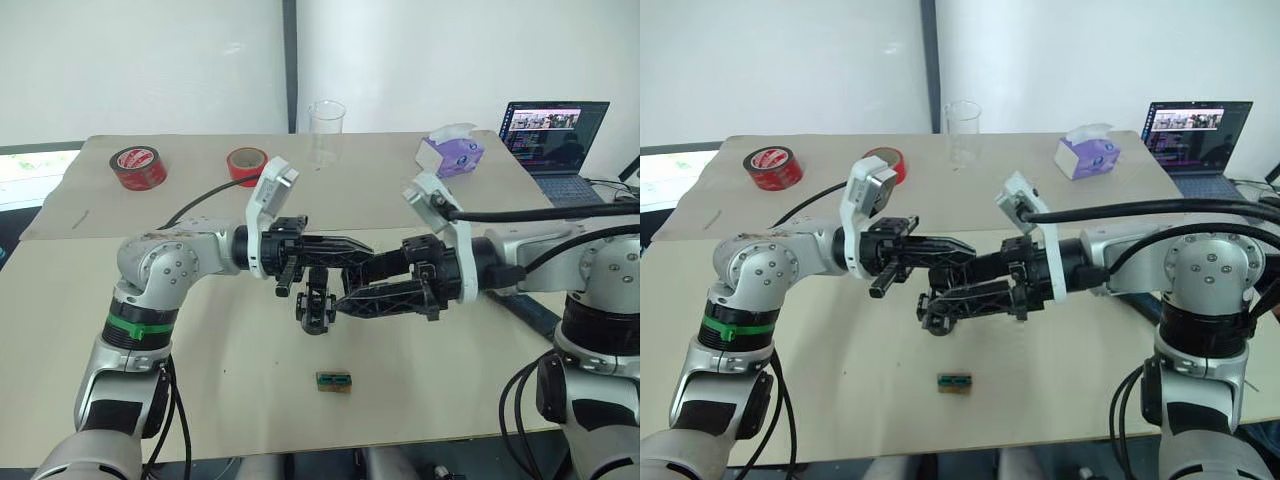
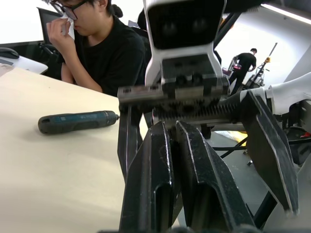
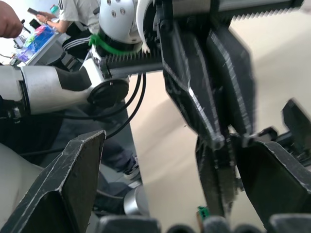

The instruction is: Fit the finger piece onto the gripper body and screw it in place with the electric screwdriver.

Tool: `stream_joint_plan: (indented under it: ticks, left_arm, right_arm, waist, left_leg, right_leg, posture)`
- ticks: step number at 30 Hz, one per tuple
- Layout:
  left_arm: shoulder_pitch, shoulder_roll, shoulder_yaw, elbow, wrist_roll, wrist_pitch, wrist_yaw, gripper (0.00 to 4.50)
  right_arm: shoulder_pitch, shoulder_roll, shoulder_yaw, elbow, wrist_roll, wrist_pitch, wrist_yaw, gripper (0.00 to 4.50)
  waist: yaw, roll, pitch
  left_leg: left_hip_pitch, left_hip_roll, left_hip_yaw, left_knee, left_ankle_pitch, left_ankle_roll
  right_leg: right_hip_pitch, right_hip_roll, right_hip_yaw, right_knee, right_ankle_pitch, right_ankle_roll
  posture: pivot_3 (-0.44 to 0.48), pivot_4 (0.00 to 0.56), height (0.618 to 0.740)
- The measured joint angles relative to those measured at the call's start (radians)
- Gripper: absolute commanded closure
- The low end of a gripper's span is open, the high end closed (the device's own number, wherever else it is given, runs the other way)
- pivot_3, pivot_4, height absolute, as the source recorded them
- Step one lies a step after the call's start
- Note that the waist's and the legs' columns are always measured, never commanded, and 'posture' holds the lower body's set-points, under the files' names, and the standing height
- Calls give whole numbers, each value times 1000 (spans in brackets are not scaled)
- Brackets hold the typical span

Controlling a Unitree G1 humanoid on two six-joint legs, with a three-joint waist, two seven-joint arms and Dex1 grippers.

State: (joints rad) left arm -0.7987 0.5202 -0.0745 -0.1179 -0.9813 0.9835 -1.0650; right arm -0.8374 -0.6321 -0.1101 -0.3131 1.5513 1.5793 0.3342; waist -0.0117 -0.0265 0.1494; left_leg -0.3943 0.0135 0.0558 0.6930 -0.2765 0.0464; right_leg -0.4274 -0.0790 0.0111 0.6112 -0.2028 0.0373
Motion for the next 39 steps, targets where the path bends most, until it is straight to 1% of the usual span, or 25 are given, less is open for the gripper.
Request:
stream_joint_plan:
  ticks: [1,2,3,4,5,11,15,17,18,20,22,23,25,27,29,30,33,36,37,39]
  left_arm:
    - [0,0,0,0,1,1,-2,4500]
    - [0,0,0,0,1,2,-4,4500]
    - [0,0,0,0,1,4,-5,4500]
    - [0,0,0,0,1,4,-6,4500]
    - [0,0,0,0,1,6,-8,4500]
    - [11,16,-2,-13,7,10,-41,4500]
    - [16,33,-14,-20,9,17,-69,4500]
    - [16,33,-12,-22,6,24,-64,3683]
    - [17,34,-8,-23,6,28,-57,3371]
    - [26,34,9,-26,-3,30,-52,2402]
    - [50,40,60,-45,-29,17,-74,1420]
    - [66,56,81,-59,-32,-5,-92,901]
    - [112,126,111,-78,-3,-62,-139,8]
    - [167,204,112,-85,57,-125,-199,0]
    - [225,263,110,-60,155,-242,-262,0]
    - [238,276,109,-42,186,-278,-278,0]
    - [299,312,97,18,319,-465,-340,0]
    - [377,311,85,110,436,-619,-352,0]
    - [402,297,69,150,488,-694,-351,0]
    - [428,263,38,210,554,-785,-346,0]
  right_arm:
    - [6,-20,17,0,29,-15,-27,547]
    - [16,-39,29,-1,57,-33,-53,784]
    - [23,-55,40,-1,80,-50,-74,1247]
    - [25,-64,49,-2,90,-59,-86,1598]
    - [29,-80,65,-2,111,-79,-107,1856]
    - [41,-134,121,-11,176,-158,-182,4005]
    - [46,-153,150,-42,190,-183,-189,4062]
    - [59,-156,149,-54,187,-197,-182,4062]
    - [67,-155,148,-57,185,-215,-169,4067]
    - [75,-153,136,-67,162,-250,-147,4069]
    - [96,-155,121,-84,111,-282,-115,4072]
    - [112,-155,118,-95,75,-299,-94,4073]
    - [156,-156,103,-113,1,-337,-41,4074]
    - [191,-162,92,-134,-64,-371,21,4075]
    - [254,-155,66,-176,-137,-441,126,4076]
    - [272,-150,60,-183,-156,-464,159,4076]
    - [334,-137,56,-215,-278,-576,275,4076]
    - [403,-113,61,-214,-420,-706,374,4076]
    - [430,-105,72,-210,-495,-771,419,4076]
    - [460,-104,101,-193,-596,-854,475,4076]
  waist:
    - [0,0,0]
    - [1,0,0]
    - [0,0,0]
    - [0,0,0]
    - [0,0,0]
    - [0,0,0]
    - [0,0,0]
    - [0,0,0]
    - [0,0,0]
    - [0,0,0]
    - [0,-1,0]
    - [0,-1,0]
    - [-2,-1,0]
    - [-2,-1,0]
    - [1,-1,0]
    - [3,-1,1]
    - [10,0,0]
    - [14,-1,1]
    - [17,0,1]
    - [23,-1,1]
  left_leg:
    - [0,0,0,0,0,0]
    - [-1,0,0,0,0,0]
    - [-1,0,0,0,0,0]
    - [-1,0,0,0,0,0]
    - [-1,0,0,1,0,0]
    - [-2,0,0,0,0,0]
    - [-3,0,0,1,0,0]
    - [-3,0,0,1,0,0]
    - [-4,0,0,1,0,0]
    - [-4,0,0,2,0,0]
    - [-5,1,0,2,0,0]
    - [-5,1,0,1,0,0]
    - [-6,1,1,1,0,0]
    - [-7,1,2,1,0,0]
    - [-7,1,2,1,0,0]
    - [-7,1,2,1,0,0]
    - [-7,1,3,2,0,0]
    - [-7,0,4,2,0,0]
    - [-8,0,4,2,0,0]
    - [-9,0,4,3,0,0]
  right_leg:
    - [0,0,0,0,0,0]
    - [0,0,0,0,0,0]
    - [0,0,0,0,0,0]
    - [0,0,0,-1,0,0]
    - [0,0,0,-1,0,0]
    - [-2,1,0,0,0,1]
    - [-2,1,0,0,0,1]
    - [-2,1,0,-1,0,1]
    - [-2,1,0,-1,0,1]
    - [-3,1,0,-1,0,1]
    - [-4,1,0,-1,0,1]
    - [-5,1,0,0,0,1]
    - [-8,2,1,1,0,1]
    - [-9,2,2,2,0,1]
    - [-9,3,1,2,0,1]
    - [-9,2,1,2,0,1]
    - [-8,1,2,0,0,0]
    - [-8,1,2,-1,1,1]
    - [-9,0,2,-1,1,1]
    - [-10,1,2,0,1,1]
  posture:
    - [0,150,740]
    - [0,150,740]
    - [0,150,740]
    - [0,150,740]
    - [0,150,740]
    - [0,150,740]
    - [0,150,740]
    - [0,150,740]
    - [0,150,740]
    - [0,150,740]
    - [0,150,740]
    - [0,150,740]
    - [0,150,740]
    - [0,150,740]
    - [0,150,740]
    - [0,150,740]
    - [0,150,740]
    - [0,150,740]
    - [0,150,740]
    - [0,150,740]
